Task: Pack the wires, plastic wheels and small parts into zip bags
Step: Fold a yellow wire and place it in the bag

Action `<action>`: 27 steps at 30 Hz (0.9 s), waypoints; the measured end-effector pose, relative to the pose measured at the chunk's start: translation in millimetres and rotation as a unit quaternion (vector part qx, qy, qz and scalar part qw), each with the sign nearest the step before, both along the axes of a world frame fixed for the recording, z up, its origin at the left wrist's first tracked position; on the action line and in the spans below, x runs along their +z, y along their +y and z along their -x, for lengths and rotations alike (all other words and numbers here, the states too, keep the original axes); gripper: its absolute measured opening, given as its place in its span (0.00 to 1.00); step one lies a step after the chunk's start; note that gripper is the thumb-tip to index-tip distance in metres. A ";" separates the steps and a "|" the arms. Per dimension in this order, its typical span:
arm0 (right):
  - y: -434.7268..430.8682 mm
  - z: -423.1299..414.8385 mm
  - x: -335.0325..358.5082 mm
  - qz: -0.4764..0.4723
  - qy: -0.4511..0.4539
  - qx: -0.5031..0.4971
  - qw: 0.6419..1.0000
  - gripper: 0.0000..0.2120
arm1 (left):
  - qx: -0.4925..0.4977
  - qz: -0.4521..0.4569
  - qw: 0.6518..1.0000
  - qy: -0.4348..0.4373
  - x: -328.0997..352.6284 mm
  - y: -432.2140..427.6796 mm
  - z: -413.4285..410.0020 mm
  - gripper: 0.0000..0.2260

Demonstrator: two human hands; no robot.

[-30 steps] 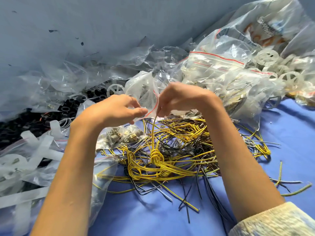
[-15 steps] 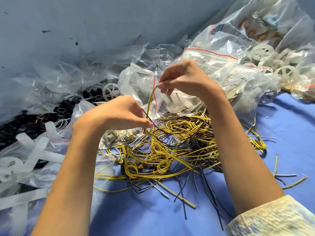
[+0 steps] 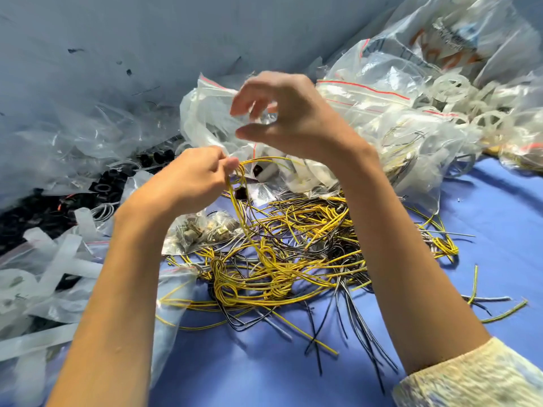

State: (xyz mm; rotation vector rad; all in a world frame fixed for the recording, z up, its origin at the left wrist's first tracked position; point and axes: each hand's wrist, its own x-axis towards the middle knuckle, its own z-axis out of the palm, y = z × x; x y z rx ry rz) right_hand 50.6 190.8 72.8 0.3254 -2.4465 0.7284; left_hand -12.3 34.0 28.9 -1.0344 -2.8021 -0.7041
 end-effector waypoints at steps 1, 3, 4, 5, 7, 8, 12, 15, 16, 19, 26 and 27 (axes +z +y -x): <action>-2.9 -1.2 -1.2 -0.008 -0.044 0.022 0.999 0.11 | 0.009 -0.007 1.000 0.006 0.0 -1.2 1.2 0.13; -6.2 0.0 -6.3 -0.049 -0.120 0.036 0.991 0.14 | 0.024 -0.013 1.000 0.014 0.9 -2.5 2.8 0.11; -6.7 1.7 -9.1 -0.072 -0.145 0.033 0.986 0.17 | 0.031 -0.013 0.999 0.016 1.6 -2.5 3.4 0.11; -7.0 3.2 -11.3 -0.088 -0.164 0.029 0.982 0.19 | 0.038 -0.011 0.999 0.018 2.0 -2.1 4.0 0.11; -6.9 5.4 -13.5 -0.094 -0.197 0.030 0.975 0.19 | 0.050 -0.007 0.999 0.019 2.7 -0.7 4.4 0.14; -6.8 5.8 -14.1 -0.091 -0.213 0.037 0.972 0.19 | 0.057 -0.011 0.998 0.018 2.9 0.0 4.2 0.15; -8.1 6.2 -17.6 -0.109 -0.260 0.037 0.959 0.17 | 0.078 -0.081 0.994 -0.016 4.3 -0.9 5.4 0.20; -10.1 8.2 -20.3 -0.117 -0.265 0.023 0.957 0.19 | 0.064 -0.137 0.985 -0.082 1.7 -3.7 11.0 0.20; -10.5 8.8 -20.9 -0.110 -0.267 0.027 0.957 0.19 | 0.058 -0.148 0.982 -0.099 1.0 -4.3 11.9 0.19; -12.3 8.9 -21.4 -0.099 -0.275 0.041 0.956 0.18 | 0.059 -0.149 0.983 -0.094 1.0 -4.5 12.3 0.20; -13.5 9.8 -23.7 0.024 -0.314 0.077 0.946 0.19 | 0.004 -0.228 0.956 -0.185 5.4 1.0 1.3 0.19; -13.4 9.3 -23.7 0.036 -0.315 0.081 0.945 0.19 | 0.002 -0.237 0.953 -0.189 6.6 1.7 -0.3 0.19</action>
